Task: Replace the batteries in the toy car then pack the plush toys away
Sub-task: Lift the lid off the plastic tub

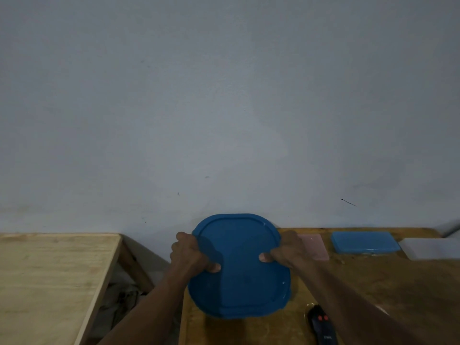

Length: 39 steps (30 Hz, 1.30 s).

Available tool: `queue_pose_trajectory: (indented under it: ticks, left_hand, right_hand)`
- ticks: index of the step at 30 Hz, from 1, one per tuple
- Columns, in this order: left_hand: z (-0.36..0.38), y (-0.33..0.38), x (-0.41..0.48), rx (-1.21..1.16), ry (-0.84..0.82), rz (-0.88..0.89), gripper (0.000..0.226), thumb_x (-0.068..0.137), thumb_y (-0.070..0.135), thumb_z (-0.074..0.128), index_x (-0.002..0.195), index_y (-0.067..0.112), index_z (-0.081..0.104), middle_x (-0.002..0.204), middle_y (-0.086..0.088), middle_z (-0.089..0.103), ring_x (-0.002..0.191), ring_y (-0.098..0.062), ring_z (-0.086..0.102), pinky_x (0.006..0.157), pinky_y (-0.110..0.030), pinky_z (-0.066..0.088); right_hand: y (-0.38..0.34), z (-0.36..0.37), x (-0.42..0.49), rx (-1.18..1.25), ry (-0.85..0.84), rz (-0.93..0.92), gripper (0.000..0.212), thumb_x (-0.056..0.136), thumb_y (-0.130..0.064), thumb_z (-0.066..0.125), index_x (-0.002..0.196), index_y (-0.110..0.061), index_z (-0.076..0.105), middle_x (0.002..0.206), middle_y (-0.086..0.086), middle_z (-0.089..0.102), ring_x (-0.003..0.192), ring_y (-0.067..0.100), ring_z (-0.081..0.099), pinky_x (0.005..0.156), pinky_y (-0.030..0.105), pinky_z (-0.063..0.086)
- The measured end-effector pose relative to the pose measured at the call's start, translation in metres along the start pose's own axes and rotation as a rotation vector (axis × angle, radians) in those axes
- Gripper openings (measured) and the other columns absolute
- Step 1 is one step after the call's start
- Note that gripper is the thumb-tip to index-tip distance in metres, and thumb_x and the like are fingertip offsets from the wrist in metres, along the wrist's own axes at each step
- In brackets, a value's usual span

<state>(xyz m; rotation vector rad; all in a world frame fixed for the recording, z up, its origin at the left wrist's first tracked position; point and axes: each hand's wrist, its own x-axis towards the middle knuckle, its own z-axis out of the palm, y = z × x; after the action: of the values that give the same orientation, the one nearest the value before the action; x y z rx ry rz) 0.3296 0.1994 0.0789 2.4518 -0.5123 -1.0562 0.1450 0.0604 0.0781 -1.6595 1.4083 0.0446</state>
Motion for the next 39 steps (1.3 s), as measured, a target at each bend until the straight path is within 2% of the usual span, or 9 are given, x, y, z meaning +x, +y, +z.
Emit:
queue_pose_trajectory:
  ticks: [2,5,9,17,23,27,31,35,39]
  left_hand:
    - [0.000,0.003,-0.002,0.048,0.006,-0.003,0.114,0.049,0.029,0.096,0.134,0.002,0.024,0.130,-0.016,0.040,0.122,-0.032,0.045,0.102,-0.043,0.046]
    - [0.001,0.008,-0.008,0.130,0.030,0.012,0.111,0.053,0.035,0.093,0.134,0.004,0.024,0.132,-0.016,0.036,0.124,-0.033,0.041,0.103,-0.041,0.043]
    - [0.003,0.009,-0.014,0.176,0.055,0.042,0.104,0.057,0.037,0.091,0.132,0.004,0.026,0.131,-0.015,0.034,0.125,-0.033,0.037,0.103,-0.041,0.041]
    - [0.002,0.014,-0.016,0.287,0.059,0.055,0.103,0.057,0.042,0.090,0.130,0.007,0.026,0.129,-0.015,0.034,0.122,-0.033,0.039,0.100,-0.040,0.042]
    - [0.002,0.013,-0.015,0.262,0.066,0.058,0.102,0.057,0.038,0.091,0.128,0.007,0.026,0.127,-0.015,0.034,0.121,-0.033,0.039,0.098,-0.042,0.043]
    - [0.001,0.013,-0.015,0.255,0.066,0.068,0.101,0.058,0.037,0.091,0.130,0.007,0.026,0.129,-0.015,0.034,0.123,-0.033,0.038,0.098,-0.041,0.043]
    - [0.000,0.008,-0.019,0.259,0.077,0.114,0.100,0.059,0.039,0.089,0.132,0.006,0.029,0.129,-0.013,0.037,0.123,-0.031,0.038,0.099,-0.042,0.043]
    - [-0.001,0.005,-0.025,0.286,0.115,0.176,0.099,0.059,0.040,0.089,0.132,0.006,0.031,0.128,-0.012,0.038,0.122,-0.031,0.038,0.099,-0.044,0.045]
    - [-0.003,0.004,-0.030,0.258,0.135,0.186,0.098,0.058,0.037,0.090,0.130,0.009,0.029,0.127,-0.012,0.037,0.121,-0.031,0.038,0.098,-0.044,0.045]
  right_hand:
    - [-0.002,0.001,0.000,-0.032,0.009,-0.022,0.053,0.060,-0.017,0.089,0.103,-0.010,0.059,0.096,-0.003,0.062,0.090,0.017,0.059,0.077,0.029,0.051]
    - [-0.012,0.001,0.007,-0.236,0.031,-0.026,0.091,0.050,-0.029,0.091,0.124,-0.007,0.043,0.120,0.007,0.051,0.108,0.023,0.053,0.088,0.037,0.052]
    - [-0.034,0.000,0.012,-0.481,0.058,-0.070,0.088,0.053,-0.035,0.090,0.123,-0.012,0.041,0.123,0.007,0.041,0.114,0.025,0.046,0.092,0.038,0.048]
    - [-0.043,-0.012,0.028,-0.413,-0.022,-0.035,0.099,0.043,-0.034,0.095,0.122,-0.002,0.043,0.116,0.010,0.054,0.105,0.024,0.055,0.082,0.033,0.052]
    - [-0.050,-0.015,0.029,-0.377,-0.079,0.037,0.094,0.051,-0.027,0.094,0.127,0.000,0.043,0.121,0.011,0.055,0.110,0.026,0.055,0.090,0.036,0.052]
    - [-0.052,-0.015,0.020,-0.349,-0.003,0.008,0.089,0.052,-0.024,0.093,0.122,-0.001,0.044,0.109,0.007,0.054,0.100,0.022,0.055,0.076,0.029,0.050]
    - [-0.051,-0.013,0.007,-0.283,0.062,-0.053,0.095,0.055,-0.019,0.092,0.127,-0.002,0.033,0.113,0.009,0.049,0.103,0.022,0.052,0.079,0.031,0.049]
    - [-0.040,-0.009,-0.005,-0.210,0.099,-0.139,0.077,0.061,-0.016,0.088,0.118,-0.008,0.037,0.108,0.007,0.050,0.095,0.021,0.051,0.071,0.031,0.045]
    - [-0.030,-0.009,-0.009,-0.088,0.124,-0.155,0.064,0.062,-0.018,0.087,0.111,-0.011,0.046,0.108,0.006,0.057,0.094,0.021,0.055,0.075,0.033,0.050]
